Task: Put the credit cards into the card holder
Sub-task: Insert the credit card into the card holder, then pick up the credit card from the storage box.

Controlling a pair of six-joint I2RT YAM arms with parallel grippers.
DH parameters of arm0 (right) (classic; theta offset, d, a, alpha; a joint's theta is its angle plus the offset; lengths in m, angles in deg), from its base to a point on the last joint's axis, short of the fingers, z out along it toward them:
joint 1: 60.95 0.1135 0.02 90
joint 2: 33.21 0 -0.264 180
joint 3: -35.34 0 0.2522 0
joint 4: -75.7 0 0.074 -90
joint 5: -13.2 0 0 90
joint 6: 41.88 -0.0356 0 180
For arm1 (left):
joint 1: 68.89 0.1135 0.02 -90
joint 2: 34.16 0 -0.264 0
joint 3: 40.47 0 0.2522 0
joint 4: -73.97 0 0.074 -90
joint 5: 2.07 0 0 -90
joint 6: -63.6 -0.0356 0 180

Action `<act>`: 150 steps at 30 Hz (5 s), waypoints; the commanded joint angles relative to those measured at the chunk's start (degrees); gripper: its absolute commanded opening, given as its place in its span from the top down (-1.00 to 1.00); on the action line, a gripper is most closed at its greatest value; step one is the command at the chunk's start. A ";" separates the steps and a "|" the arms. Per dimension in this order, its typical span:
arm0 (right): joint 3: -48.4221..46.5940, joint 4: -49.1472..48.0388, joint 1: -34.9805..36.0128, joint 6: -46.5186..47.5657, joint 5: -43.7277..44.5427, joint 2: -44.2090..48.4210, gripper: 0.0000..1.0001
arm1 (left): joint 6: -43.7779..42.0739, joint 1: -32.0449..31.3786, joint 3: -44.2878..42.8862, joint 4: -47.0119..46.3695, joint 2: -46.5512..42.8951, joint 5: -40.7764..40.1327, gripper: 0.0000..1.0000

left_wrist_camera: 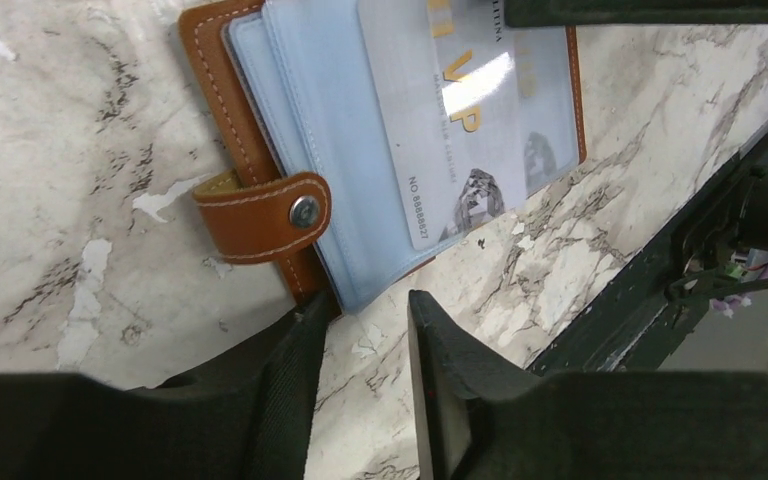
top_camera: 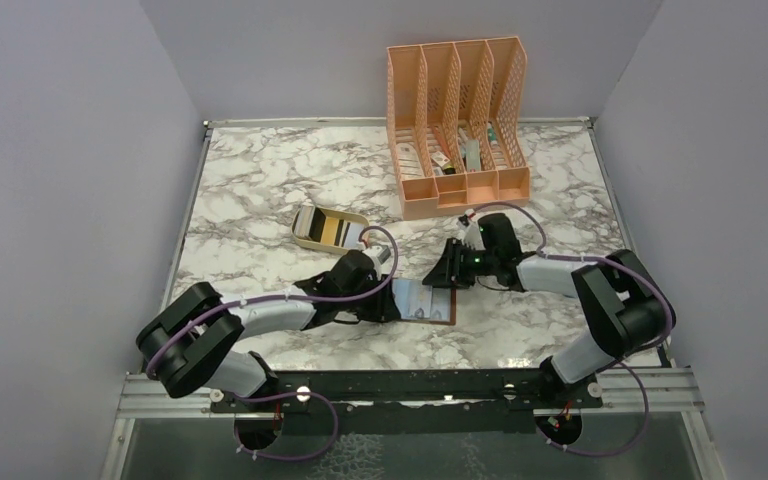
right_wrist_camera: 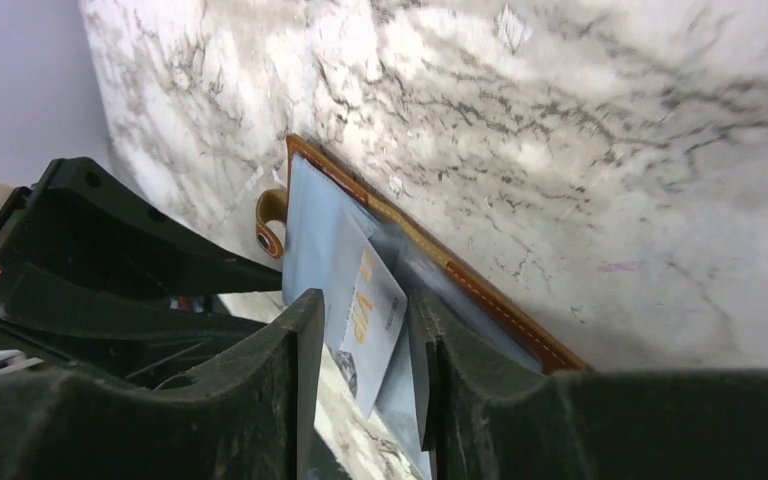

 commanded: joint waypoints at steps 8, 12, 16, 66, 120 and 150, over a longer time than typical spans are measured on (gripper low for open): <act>-3.69 17.25 0.99 5.06 9.41 9.58 0.14 | 0.54 -0.20 -3.52 6.62 -6.29 -8.82 0.00; -2.02 15.94 2.93 1.75 10.48 10.90 0.14 | -0.91 0.04 -4.32 5.78 -4.49 -9.40 -0.01; -1.08 14.86 4.73 -0.67 12.55 10.84 0.14 | -0.38 0.47 -4.77 5.30 -1.99 -10.40 0.00; 3.70 6.30 11.64 -8.90 19.54 10.06 0.11 | 6.46 0.04 1.52 -6.13 1.38 -2.71 0.42; 0.38 20.85 13.58 4.99 23.89 34.69 0.20 | -32.01 16.34 -36.51 35.25 -0.25 -31.72 -0.17; 1.36 18.77 13.61 4.54 22.15 33.82 0.20 | -44.54 26.97 -46.09 37.93 25.25 -37.31 0.03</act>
